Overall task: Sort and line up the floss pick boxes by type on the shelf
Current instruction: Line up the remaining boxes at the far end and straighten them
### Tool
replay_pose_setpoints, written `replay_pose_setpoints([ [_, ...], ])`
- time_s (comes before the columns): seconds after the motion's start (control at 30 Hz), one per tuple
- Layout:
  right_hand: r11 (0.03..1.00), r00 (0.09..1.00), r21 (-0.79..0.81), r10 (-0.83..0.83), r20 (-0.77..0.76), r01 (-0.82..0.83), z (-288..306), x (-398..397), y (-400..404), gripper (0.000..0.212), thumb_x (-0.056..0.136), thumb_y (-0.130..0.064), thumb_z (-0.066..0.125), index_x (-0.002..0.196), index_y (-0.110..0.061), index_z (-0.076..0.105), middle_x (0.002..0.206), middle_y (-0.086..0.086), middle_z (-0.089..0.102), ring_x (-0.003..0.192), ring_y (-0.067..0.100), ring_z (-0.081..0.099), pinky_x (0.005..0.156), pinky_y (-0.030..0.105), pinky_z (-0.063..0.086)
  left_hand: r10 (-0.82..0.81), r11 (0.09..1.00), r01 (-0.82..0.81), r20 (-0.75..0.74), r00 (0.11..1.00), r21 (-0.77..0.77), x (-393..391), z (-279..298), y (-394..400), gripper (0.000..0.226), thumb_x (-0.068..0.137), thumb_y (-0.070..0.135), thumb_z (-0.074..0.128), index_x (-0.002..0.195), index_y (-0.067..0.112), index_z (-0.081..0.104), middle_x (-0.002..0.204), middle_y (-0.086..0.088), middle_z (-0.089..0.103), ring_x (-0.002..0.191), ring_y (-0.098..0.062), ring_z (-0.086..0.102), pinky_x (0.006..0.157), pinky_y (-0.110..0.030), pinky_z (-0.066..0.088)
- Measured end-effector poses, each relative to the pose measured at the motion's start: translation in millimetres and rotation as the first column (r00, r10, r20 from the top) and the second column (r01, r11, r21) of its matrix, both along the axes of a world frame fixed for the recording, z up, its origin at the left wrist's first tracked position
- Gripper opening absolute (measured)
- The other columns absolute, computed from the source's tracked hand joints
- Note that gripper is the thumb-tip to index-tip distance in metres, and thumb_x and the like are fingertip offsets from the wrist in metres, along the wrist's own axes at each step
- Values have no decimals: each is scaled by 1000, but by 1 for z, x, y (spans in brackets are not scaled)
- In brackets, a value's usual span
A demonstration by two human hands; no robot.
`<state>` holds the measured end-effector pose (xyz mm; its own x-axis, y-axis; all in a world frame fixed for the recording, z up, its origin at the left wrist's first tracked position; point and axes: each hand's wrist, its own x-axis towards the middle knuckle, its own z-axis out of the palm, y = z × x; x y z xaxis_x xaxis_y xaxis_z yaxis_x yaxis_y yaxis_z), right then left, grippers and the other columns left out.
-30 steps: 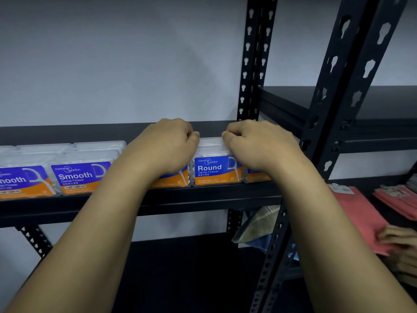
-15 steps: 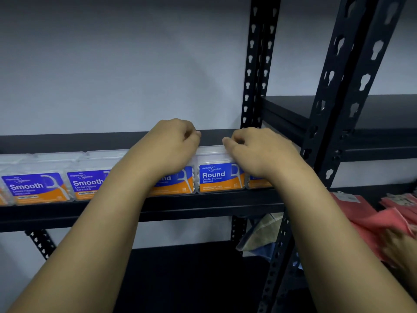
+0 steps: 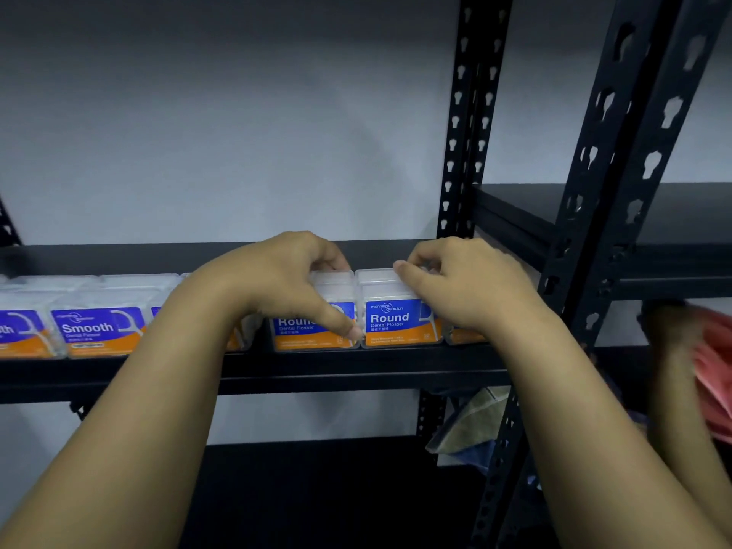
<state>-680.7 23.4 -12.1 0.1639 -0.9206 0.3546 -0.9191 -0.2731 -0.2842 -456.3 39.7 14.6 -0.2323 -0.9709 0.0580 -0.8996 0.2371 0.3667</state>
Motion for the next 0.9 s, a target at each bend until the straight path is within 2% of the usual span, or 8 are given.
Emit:
replay_pose_setpoints([
  [0.17,999,1000,-26,-17,6,17,-1,1,0,38,97,-64,43,107,-37,69,103,-11,71,94,20,60,82,39,39,-21,999,21,1,1000,26,-1,1,-4,76,48,60,94,114,36,65,103,18,72,88,-3,71,80,-32,62],
  [0.3,998,998,-42,-56,12,56,-2,3,-1,40,97,-63,43,106,-35,69,104,-9,71,101,23,63,83,41,34,-29,999,29,6,1000,19,-7,1,-6,74,53,58,93,117,35,64,107,18,70,92,-4,70,83,-31,61],
  [0.47,996,995,-57,-68,71,73,-1,7,1,43,100,-63,39,102,-30,67,102,-7,70,91,22,58,94,45,43,-53,999,53,-31,998,-6,-16,-1,-8,66,57,57,92,113,34,65,103,16,72,89,-4,70,83,-32,60],
  [0.53,994,988,-74,-64,141,75,2,2,3,43,100,-62,39,97,-29,66,95,-7,70,90,22,61,86,41,49,-62,998,62,-24,998,2,-16,-1,-10,66,56,57,92,112,34,65,102,16,73,89,-4,71,84,-34,61],
  [0.67,993,990,-74,-81,119,90,5,-6,3,51,103,-53,38,77,-18,64,76,-3,66,77,24,61,58,31,36,-71,997,71,-5,997,21,-14,1,-11,68,56,58,91,114,34,65,104,17,73,91,-6,72,86,-37,61],
  [0.9,981,984,-100,-156,86,164,-1,1,2,54,104,-48,34,76,-15,67,78,2,64,75,27,58,59,33,34,-85,996,85,-14,996,22,-14,0,-11,67,57,55,92,114,34,65,104,15,73,91,-7,72,86,-36,61],
])
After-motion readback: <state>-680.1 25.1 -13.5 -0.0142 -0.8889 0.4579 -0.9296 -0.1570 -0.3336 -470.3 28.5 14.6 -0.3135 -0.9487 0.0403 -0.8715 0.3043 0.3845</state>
